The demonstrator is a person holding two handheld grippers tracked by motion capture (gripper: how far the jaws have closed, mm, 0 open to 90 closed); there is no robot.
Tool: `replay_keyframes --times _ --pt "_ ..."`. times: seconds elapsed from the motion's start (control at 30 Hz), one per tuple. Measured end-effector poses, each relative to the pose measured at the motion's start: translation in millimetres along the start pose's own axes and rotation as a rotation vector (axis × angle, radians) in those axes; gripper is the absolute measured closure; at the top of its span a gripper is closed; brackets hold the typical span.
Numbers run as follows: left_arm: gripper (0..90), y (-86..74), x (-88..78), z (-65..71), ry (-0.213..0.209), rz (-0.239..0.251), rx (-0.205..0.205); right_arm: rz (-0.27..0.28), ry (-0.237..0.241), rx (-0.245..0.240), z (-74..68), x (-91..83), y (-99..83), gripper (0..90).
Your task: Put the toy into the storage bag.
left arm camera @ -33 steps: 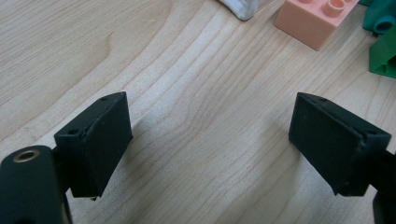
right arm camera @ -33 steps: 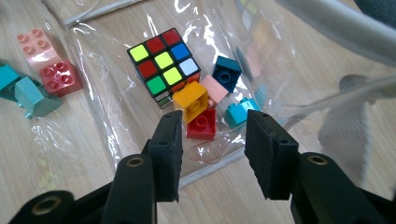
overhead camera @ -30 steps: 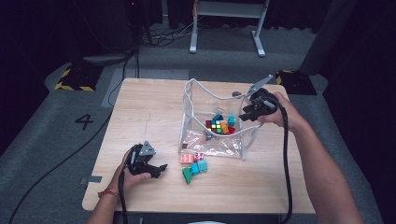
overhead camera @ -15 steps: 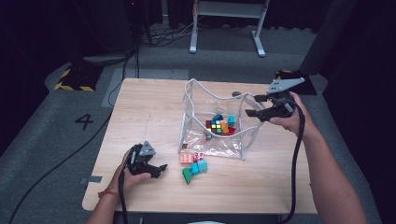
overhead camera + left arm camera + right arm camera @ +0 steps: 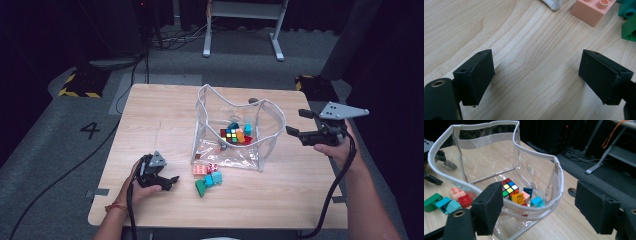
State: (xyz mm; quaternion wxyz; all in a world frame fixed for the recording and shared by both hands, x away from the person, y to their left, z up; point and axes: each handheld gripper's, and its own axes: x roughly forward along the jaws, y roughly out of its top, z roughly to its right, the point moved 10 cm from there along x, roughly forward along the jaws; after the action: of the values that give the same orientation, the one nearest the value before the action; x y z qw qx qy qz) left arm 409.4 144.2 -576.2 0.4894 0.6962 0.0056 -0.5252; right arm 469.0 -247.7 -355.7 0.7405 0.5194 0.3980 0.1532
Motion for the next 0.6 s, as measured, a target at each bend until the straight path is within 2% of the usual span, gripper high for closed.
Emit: replay_keyframes --times 0.23,0.4,0.5,0.6 --pt "13.4 0.0 0.0 0.0 0.0 0.0 0.0 0.069 0.002 0.058 -7.6 -21.0 -24.6 23.5" --pt "13.3 0.0 0.0 0.0 0.001 0.0 0.0 0.038 0.006 0.039 -23.0 -19.0 -48.7 23.5" --pt "13.4 0.0 0.0 0.0 0.001 0.0 0.0 0.03 0.034 0.052 -35.6 -13.1 -59.9 23.8" --pt "13.4 0.0 0.0 0.0 0.001 0.0 0.0 -0.001 0.054 0.031 -52.3 -2.6 -74.0 24.0"
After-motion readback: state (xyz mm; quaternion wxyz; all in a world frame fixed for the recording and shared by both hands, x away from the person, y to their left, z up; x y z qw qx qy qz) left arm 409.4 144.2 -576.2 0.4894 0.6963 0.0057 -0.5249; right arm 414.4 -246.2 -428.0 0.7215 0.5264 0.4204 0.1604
